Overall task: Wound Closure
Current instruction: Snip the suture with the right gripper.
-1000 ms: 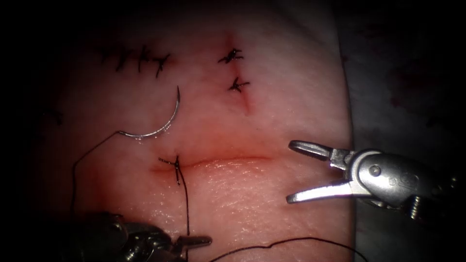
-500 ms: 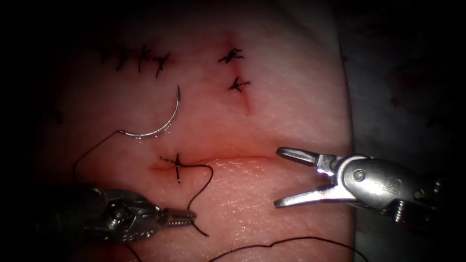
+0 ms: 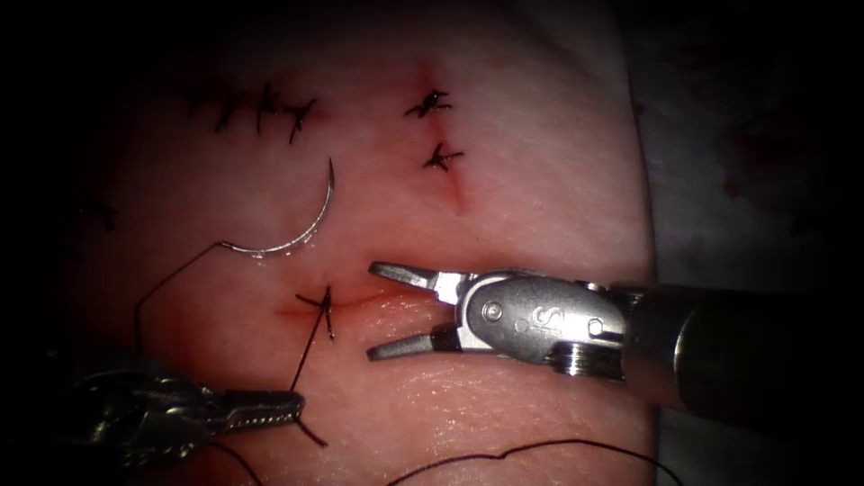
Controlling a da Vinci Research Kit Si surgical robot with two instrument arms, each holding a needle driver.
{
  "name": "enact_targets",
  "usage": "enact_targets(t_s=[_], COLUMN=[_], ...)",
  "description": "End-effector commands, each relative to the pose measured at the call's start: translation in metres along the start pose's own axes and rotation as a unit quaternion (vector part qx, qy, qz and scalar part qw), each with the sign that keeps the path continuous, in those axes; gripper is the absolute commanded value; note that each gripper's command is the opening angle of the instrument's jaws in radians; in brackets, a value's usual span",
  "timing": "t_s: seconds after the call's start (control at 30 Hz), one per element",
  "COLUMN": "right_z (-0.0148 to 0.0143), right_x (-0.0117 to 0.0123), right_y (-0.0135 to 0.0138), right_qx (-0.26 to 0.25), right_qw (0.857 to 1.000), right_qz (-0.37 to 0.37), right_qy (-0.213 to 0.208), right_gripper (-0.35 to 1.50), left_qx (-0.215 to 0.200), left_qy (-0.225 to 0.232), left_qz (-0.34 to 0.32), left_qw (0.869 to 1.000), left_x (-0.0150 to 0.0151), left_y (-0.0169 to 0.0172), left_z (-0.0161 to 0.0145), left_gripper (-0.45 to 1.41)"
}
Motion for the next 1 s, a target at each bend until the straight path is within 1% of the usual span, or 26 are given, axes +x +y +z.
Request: enact_targets(t_s=[0.03, 0.2, 0.33, 0.47, 0.6, 0.67, 0.8, 0.9, 1.0], right_z=[0.0014, 0.0034, 0.0047, 0.0062, 0.0075, 0.0081, 0.0091, 0.0096, 0.0098], right_x=[-0.0002, -0.0002, -0.0008, -0.0018, -0.0019, -0.0018, -0.0018, -0.0023, -0.0028], right_y=[-0.0001, -0.0005, -0.0010, -0.0022, -0.0027, -0.0026, -0.0024, -0.0032, -0.0038], right_qx=[0.000, -0.003, 0.001, 0.011, 0.011, 0.005, 0.001, 0.009, 0.012], right_qw=[1.000, 1.000, 0.999, 0.998, 0.997, 0.997, 0.995, 0.994, 0.994], right_qz=[-0.001, -0.006, -0.026, -0.050, -0.068, -0.080, -0.094, -0.103, -0.107], right_qy=[0.002, 0.011, 0.019, 0.022, 0.023, 0.024, 0.023, 0.032, 0.031], right_gripper=[1.42, 1.42, 1.42, 1.42, 1.42, 1.38, 1.35, 1.35, 1.35], left_qx=[0.000, 0.002, 0.003, 0.003, 0.003, 0.003, 0.003, 0.003, 0.004], left_qy=[0.000, 0.006, 0.006, 0.005, 0.005, 0.004, 0.004, 0.007, 0.008], left_qz=[0.001, -0.004, -0.004, -0.003, -0.003, -0.003, -0.003, -0.003, -0.003], left_qw=[1.000, 1.000, 1.000, 1.000, 1.000, 1.000, 1.000, 1.000, 1.000], left_x=[-0.0002, 0.0003, 0.0001, -0.0002, -0.0002, -0.0001, -0.0001, -0.0001, 0.0001], left_y=[-0.0001, -0.0009, -0.0009, -0.0007, -0.0006, -0.0006, -0.0006, -0.0006, -0.0005], left_z=[0.0008, 0.0006, 0.0009, 0.0010, 0.0011, 0.0011, 0.0011, 0.0010, 0.0012], left_gripper=[-0.45, -0.45, -0.45, -0.45, -0.45, -0.45, -0.45, -0.45, -0.45])
